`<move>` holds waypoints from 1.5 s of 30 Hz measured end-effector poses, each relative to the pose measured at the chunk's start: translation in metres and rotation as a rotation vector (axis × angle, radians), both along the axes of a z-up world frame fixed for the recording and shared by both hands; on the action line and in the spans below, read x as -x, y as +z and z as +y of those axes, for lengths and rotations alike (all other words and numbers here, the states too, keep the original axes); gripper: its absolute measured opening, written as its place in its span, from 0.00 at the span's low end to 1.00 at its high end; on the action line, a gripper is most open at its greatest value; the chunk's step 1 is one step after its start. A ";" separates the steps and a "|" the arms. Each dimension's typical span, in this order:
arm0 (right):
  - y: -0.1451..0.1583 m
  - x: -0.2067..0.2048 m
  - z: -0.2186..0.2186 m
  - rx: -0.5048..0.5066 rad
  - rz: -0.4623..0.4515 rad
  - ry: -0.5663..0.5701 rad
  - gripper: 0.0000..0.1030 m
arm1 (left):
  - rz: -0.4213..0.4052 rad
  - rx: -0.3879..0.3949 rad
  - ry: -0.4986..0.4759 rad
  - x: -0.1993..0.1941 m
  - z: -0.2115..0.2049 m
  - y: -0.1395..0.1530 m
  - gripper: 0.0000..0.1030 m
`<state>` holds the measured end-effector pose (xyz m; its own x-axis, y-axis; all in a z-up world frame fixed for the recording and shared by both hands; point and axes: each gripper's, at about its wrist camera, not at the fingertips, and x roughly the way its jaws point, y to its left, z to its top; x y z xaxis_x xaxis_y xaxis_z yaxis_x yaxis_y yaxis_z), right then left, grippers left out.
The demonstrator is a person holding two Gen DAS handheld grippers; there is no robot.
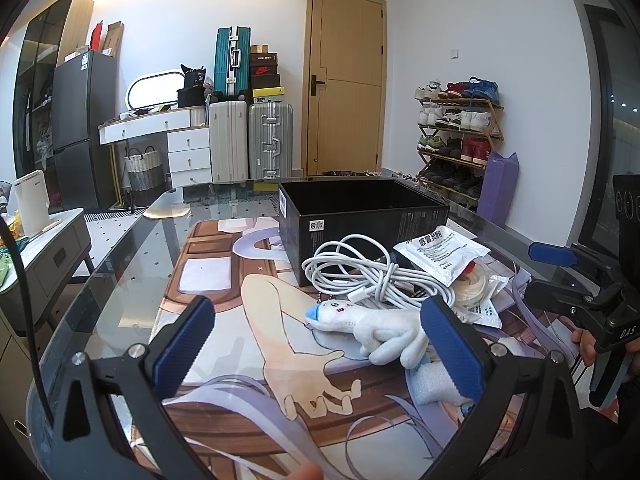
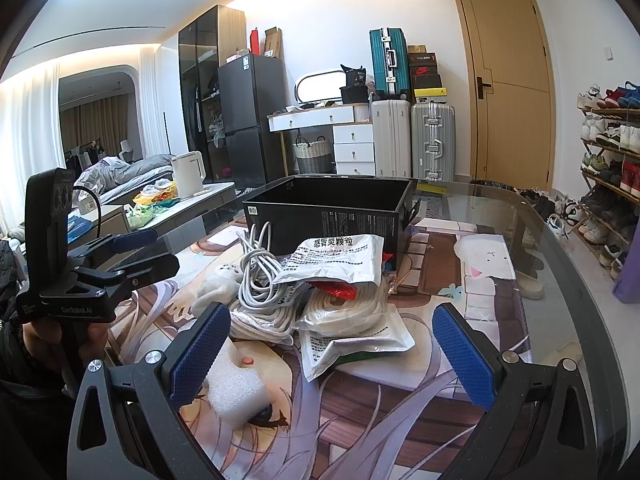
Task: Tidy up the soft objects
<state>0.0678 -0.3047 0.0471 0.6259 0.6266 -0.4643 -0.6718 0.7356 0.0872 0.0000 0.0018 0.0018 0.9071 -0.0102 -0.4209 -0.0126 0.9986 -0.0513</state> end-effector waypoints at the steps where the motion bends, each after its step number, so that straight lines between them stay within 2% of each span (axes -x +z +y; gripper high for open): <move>1: 0.000 0.000 0.000 0.001 0.000 -0.001 1.00 | -0.001 0.000 0.000 0.000 0.000 0.000 1.00; 23: 0.000 -0.004 0.004 0.046 0.020 -0.029 1.00 | 0.007 -0.002 -0.012 -0.002 -0.003 0.004 1.00; 35: 0.002 -0.011 0.007 0.082 0.041 -0.037 1.00 | 0.059 0.015 -0.061 -0.012 -0.004 0.003 1.00; 45: 0.013 -0.024 0.015 0.151 0.066 -0.081 1.00 | 0.101 -0.033 -0.102 -0.021 -0.006 0.009 1.00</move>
<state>0.0919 -0.2892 0.0602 0.6369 0.4949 -0.5912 -0.6059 0.7954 0.0131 0.0206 -0.0041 0.0107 0.8553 -0.0850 -0.5112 0.0856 0.9961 -0.0224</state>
